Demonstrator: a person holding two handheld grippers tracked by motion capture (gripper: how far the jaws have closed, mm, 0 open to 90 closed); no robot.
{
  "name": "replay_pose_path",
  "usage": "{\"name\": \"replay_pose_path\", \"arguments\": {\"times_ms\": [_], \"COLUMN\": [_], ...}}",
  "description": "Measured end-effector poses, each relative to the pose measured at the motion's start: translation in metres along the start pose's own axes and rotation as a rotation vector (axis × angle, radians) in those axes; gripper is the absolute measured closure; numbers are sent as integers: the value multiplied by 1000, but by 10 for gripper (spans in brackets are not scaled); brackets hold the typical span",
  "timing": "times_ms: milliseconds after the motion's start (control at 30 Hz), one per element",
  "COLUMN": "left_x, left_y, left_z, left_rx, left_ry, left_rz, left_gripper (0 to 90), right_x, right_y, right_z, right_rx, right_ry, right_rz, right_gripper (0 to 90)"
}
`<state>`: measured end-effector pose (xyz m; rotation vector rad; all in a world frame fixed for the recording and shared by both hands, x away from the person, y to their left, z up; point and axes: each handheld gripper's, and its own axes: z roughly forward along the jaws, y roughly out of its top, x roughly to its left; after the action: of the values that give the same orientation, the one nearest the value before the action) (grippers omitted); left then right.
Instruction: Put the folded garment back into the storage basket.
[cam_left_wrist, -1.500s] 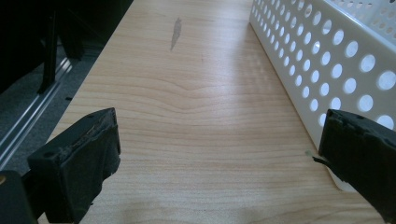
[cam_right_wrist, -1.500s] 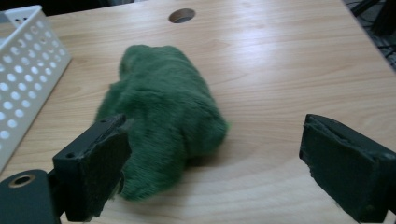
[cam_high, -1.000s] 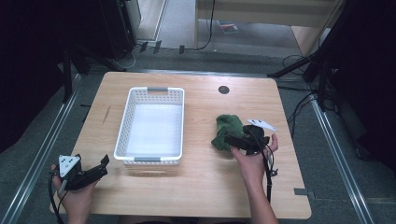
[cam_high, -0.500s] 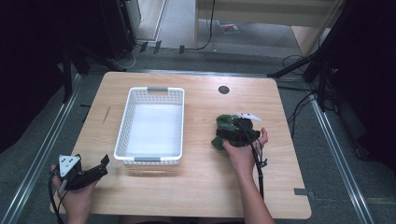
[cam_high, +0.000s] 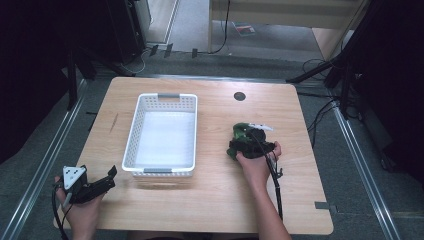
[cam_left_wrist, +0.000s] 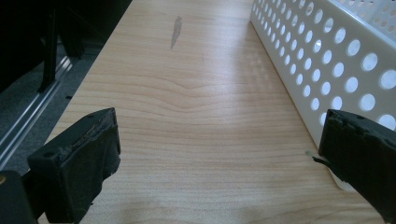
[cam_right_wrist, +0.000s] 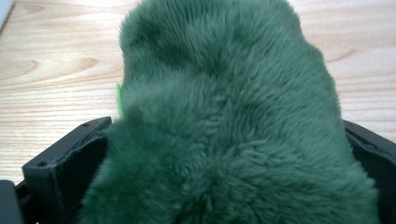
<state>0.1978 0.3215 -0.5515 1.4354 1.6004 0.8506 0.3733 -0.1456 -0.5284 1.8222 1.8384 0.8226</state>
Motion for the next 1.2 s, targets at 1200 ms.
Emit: {"name": "replay_pose_path", "arguments": {"times_ms": [1200], "left_x": [1], "left_y": [1], "left_z": [1], "left_rx": [14], "left_ry": [2], "left_rz": [-3], "left_gripper": [0], "right_x": [2], "right_y": [-3], "right_z": [-15], "right_rx": [-60], "right_ry": [-22], "right_rz": [38], "right_gripper": [291]}}
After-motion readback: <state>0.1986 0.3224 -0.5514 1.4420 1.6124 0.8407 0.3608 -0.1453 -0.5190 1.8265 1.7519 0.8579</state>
